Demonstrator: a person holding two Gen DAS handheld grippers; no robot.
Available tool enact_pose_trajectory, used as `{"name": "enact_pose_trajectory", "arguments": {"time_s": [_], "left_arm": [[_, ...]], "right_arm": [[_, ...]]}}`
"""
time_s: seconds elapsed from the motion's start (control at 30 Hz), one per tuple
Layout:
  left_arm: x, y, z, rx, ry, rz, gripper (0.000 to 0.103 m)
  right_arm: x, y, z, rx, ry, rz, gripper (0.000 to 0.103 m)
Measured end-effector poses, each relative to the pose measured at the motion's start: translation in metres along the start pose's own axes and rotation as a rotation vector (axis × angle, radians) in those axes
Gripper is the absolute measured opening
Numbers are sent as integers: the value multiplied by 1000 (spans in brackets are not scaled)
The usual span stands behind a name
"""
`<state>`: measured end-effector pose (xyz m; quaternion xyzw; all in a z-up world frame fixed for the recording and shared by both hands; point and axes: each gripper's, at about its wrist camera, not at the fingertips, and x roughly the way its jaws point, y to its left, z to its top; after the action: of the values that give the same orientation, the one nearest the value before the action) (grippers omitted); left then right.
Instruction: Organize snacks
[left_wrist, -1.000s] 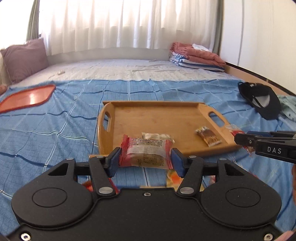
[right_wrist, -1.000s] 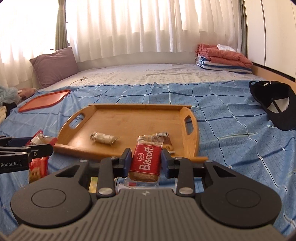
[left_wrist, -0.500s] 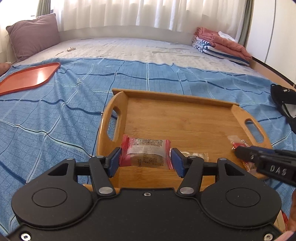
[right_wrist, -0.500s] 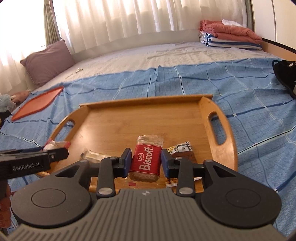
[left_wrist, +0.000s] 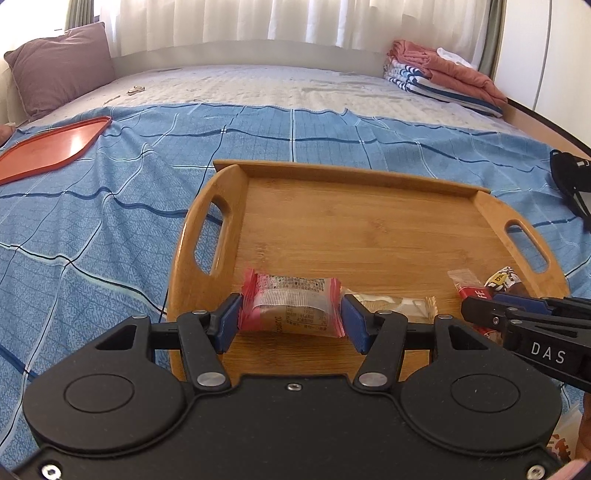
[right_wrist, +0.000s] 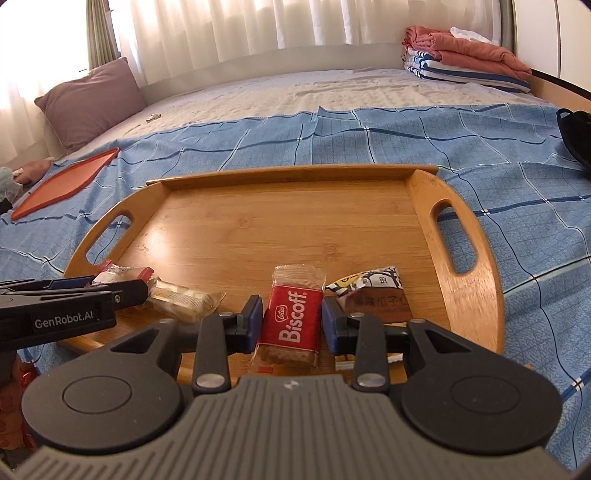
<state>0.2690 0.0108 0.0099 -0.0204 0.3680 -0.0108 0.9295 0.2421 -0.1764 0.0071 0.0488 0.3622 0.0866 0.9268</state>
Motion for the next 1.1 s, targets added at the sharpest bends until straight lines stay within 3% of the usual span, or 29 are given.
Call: {"name": "enact_pose_trajectory", "arguments": {"time_s": [0.3, 0.43, 0.5, 0.7, 1.1], "left_arm": [[1, 1, -1, -2, -3, 4, 58], [-4, 2, 0, -6, -8, 4, 69], [-10, 2, 0, 9, -28, 2, 80], [-40, -8, -3, 94, -87, -7, 90], [-118, -5, -38, 105, -143, -102, 95]], "right_arm": [[1, 1, -1, 0, 1, -8, 40], [-2, 3, -2, -11, -11, -14, 42], [-7, 3, -3, -13, -24, -11, 60], [-30, 7, -5, -26, -60, 0, 70], [-103, 16, -46, -68, -118, -96, 84]]}}
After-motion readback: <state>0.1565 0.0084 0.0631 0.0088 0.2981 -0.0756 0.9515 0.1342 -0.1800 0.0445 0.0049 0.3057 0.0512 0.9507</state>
